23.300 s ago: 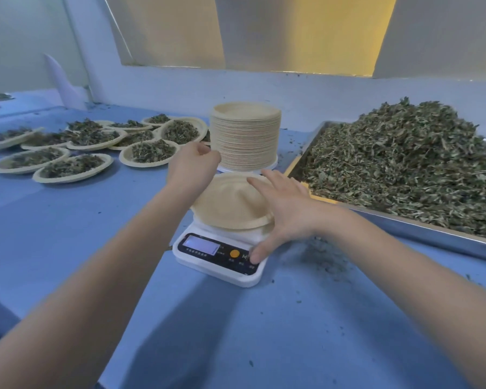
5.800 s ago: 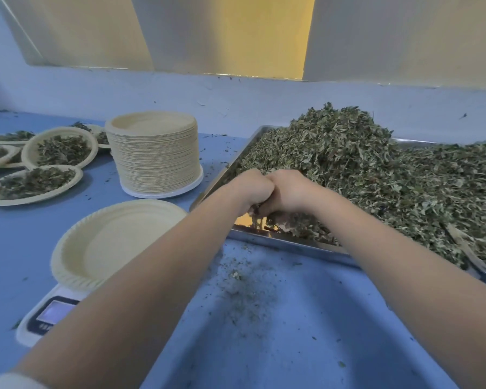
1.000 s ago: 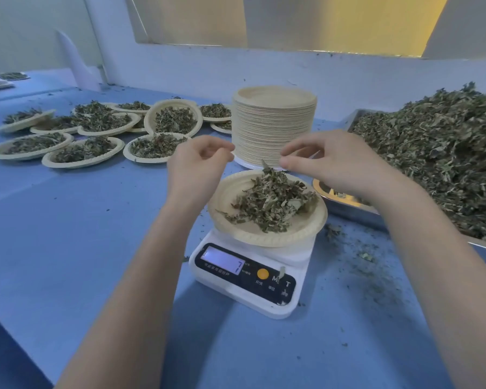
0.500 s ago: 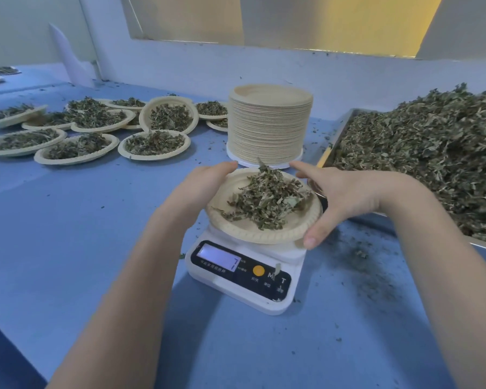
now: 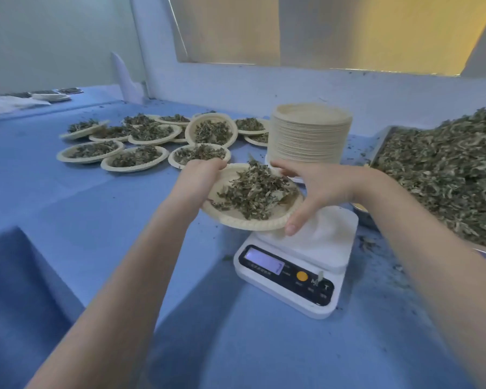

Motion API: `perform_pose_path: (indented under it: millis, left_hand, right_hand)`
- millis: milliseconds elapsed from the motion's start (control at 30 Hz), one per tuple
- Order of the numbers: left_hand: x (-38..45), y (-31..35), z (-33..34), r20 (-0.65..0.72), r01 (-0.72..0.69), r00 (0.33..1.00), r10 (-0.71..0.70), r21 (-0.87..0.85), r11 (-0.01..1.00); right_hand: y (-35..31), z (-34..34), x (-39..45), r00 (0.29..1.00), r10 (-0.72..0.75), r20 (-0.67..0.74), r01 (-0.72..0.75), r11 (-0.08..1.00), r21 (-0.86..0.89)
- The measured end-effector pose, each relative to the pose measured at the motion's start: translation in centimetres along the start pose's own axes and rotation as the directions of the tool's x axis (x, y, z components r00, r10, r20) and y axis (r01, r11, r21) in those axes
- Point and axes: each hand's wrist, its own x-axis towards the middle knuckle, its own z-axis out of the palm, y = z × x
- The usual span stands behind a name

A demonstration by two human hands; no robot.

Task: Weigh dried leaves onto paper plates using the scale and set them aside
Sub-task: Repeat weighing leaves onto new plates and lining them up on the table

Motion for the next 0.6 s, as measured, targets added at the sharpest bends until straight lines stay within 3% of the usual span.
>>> perform_pose_path:
  millis: [167, 300, 433, 600]
  left_hand:
    - [1.3, -2.5, -4.8, -0.16, 0.053, 0.987, -0.035, 0.109, 0.993]
    - [3.6, -5.2, -7.5, -0.231, 0.094, 0.973, -0.02, 0.314, 0.945]
    - [6.5, -6.6, -9.5, -0.273, 0.231, 0.956, -0.112, 0.458, 0.858]
    - [10.0, -6.7, -11.8, -0.353, 0.299, 0.923, -0.15, 0.417, 0.858]
  right_hand:
    - [-4.1, 1.2, 5.6, 0.99, -0.055, 0.127, 0.067, 0.994, -0.09]
    - [-5.4, 3.7, 10.5, 0.971, -0.06, 0.231, 0.089, 0.989, -0.118]
    - [-6.2, 5.1, 14.9, 0.977, -0.084, 0.197, 0.107, 0.988, -0.112]
    - [-7.2, 5.1, 19.5, 0.989, -0.066, 0.13, 0.084, 0.986, -0.142]
